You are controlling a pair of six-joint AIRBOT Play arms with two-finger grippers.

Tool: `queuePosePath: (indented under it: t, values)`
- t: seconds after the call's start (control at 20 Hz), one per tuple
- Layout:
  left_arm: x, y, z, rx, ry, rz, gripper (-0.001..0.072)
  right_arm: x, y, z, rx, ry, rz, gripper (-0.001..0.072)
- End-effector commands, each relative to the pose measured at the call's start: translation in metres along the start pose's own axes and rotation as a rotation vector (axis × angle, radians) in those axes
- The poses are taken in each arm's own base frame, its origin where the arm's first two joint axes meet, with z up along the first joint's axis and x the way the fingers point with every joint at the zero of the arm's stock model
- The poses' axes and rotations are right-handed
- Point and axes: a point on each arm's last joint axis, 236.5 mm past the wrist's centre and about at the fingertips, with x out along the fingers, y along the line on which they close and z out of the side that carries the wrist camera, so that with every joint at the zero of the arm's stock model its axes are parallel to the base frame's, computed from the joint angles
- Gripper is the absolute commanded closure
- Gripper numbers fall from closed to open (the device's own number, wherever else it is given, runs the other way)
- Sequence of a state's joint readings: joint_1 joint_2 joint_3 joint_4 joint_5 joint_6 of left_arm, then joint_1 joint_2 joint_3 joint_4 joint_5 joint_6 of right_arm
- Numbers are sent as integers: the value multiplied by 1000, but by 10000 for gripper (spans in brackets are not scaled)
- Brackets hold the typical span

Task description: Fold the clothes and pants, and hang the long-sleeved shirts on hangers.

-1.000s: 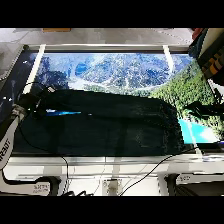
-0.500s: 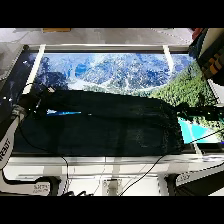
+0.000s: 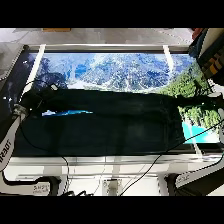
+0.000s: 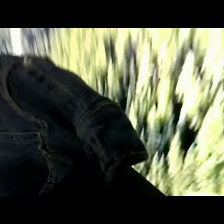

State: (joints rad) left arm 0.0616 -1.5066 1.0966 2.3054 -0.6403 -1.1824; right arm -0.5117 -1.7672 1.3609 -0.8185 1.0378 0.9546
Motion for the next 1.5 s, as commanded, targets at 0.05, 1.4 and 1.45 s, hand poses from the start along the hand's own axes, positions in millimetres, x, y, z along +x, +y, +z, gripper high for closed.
queuePosePath:
  t: [0.05, 1.4, 1.45]
  values:
    - [-20, 42, 49, 69, -155, 139, 691, -40, -23, 48, -1, -95, -120, 670]
    - [6, 43, -71, -189, 209, 70, 310, -73, -83, 63, 38, -148, -354, 376]
    - [3, 53, -72, -290, 208, 94, 309, -74, -84, 66, 36, -163, -360, 181]
